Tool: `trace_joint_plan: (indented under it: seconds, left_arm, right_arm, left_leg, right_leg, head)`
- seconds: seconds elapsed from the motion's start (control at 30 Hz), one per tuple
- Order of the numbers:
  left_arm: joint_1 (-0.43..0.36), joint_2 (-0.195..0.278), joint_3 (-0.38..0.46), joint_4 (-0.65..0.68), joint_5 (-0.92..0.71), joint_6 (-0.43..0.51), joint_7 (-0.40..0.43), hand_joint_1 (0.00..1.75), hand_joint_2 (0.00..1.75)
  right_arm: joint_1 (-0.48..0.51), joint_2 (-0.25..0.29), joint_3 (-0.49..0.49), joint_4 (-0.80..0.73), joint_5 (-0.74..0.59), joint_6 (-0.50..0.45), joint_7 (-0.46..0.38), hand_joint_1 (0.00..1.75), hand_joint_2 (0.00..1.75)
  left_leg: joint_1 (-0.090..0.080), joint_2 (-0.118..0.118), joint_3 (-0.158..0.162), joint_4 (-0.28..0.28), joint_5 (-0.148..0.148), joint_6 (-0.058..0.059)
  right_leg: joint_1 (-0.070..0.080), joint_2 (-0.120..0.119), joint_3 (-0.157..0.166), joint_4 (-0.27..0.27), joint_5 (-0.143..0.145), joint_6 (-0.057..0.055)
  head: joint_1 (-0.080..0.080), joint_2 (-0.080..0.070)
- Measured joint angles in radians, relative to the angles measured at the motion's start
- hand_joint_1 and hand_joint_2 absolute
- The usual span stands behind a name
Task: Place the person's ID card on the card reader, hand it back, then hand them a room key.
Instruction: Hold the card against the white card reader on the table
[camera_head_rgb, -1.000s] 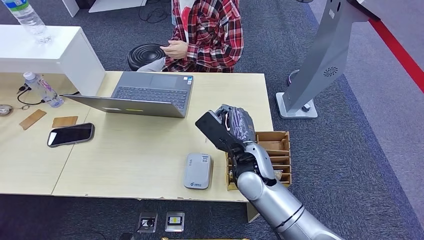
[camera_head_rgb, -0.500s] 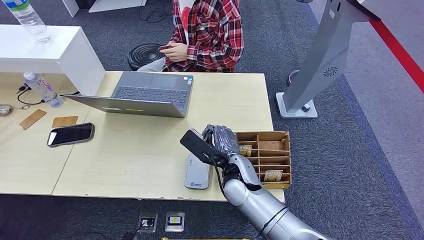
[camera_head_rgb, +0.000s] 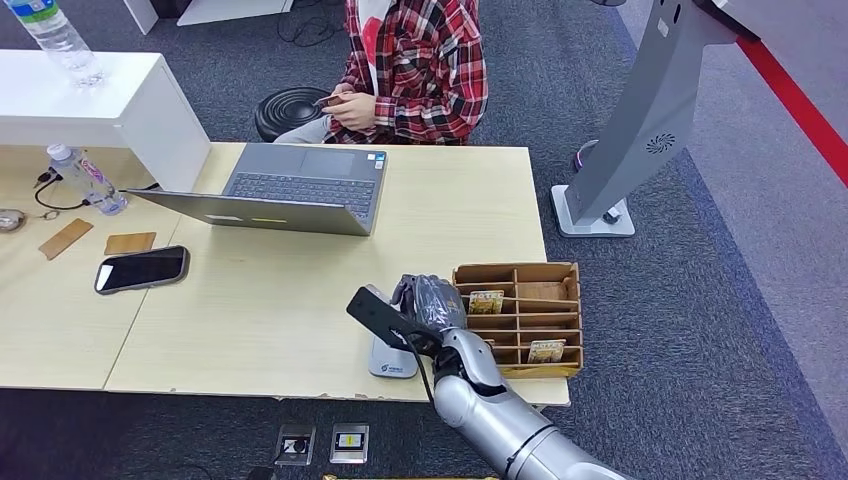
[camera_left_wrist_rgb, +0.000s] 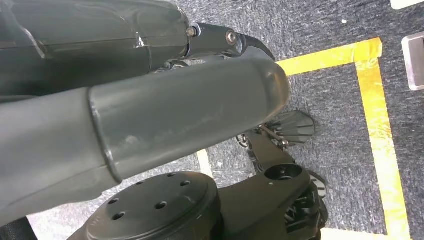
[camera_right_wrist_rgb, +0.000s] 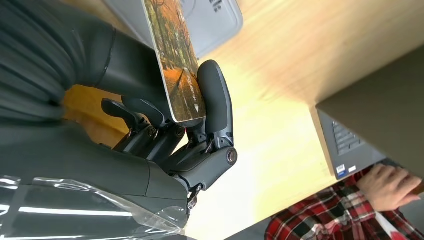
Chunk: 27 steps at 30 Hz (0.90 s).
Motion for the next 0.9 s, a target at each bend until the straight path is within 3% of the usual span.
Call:
trace_joint_plan:
  seconds: [0.4, 0.9]
  left_arm:
    - [0.001, 0.0, 0.0, 0.0, -0.014, 0.0, 0.013, 0.0, 0.0]
    - [0.001, 0.0, 0.001, 0.0, -0.038, -0.001, 0.02, 0.0, 0.0]
  right_arm:
    - [0.016, 0.066, 0.046, 0.105, 0.066, -0.027, -0.01, 1.75, 1.75]
    - [0.015, 0.093, 0.063, 0.179, 0.115, -0.068, 0.01, 1.75, 1.75]
  left_leg:
    - [0.0, 0.0, 0.0, 0.0, 0.0, 0.0]
    - [0.0, 0.0, 0.0, 0.0, 0.0, 0.0]
  right_leg:
    - [0.0, 0.0, 0.0, 0.0, 0.0, 0.0]
    - [0.0, 0.0, 0.0, 0.0, 0.0, 0.0]
  head:
    - [0.0, 0.0]
    - [0.0, 0.0]
